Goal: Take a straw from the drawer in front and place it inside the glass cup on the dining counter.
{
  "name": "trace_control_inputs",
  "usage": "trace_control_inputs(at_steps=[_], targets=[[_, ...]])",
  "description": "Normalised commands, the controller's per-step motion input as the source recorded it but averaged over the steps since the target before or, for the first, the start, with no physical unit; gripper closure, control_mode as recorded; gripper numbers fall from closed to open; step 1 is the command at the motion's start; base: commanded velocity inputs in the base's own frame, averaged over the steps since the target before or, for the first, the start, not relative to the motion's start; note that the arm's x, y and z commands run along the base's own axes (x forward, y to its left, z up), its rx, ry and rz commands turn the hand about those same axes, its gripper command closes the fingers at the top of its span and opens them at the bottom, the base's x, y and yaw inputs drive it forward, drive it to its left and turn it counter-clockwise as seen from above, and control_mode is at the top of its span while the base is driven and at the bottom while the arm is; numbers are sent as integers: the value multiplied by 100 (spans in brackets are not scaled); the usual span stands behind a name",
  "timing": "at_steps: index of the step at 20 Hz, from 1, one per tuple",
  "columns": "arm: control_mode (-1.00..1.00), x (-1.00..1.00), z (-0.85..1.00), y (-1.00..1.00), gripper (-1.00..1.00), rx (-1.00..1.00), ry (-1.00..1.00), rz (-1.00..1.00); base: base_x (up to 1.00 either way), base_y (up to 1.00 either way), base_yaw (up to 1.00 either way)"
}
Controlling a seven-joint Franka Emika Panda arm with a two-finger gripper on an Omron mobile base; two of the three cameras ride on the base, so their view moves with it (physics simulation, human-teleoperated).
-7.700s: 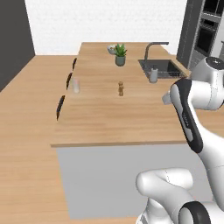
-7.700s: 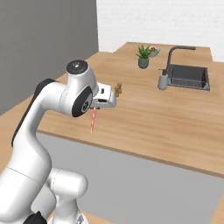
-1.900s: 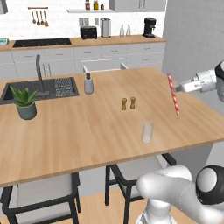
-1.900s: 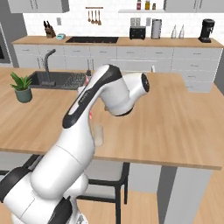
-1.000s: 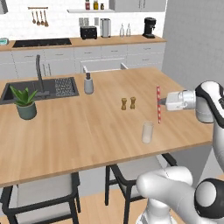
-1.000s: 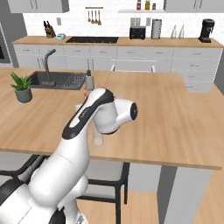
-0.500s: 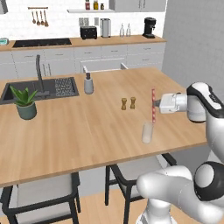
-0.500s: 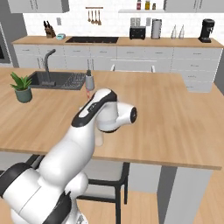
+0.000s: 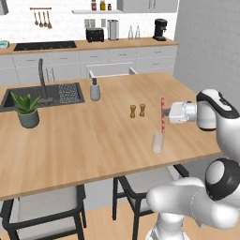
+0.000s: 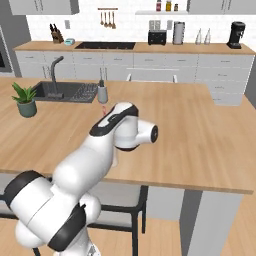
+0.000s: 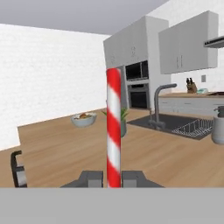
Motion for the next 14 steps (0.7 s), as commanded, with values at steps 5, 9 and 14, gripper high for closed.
trace_control_inputs(at_steps=[5, 9, 14], targets=[[-100, 20, -27, -3, 100, -1, 0, 0, 0, 0, 0], [-100, 27, -30, 0, 100, 0, 0, 0, 0, 0, 0], [-100, 43, -19, 0, 100, 0, 0, 0, 0, 0, 0]])
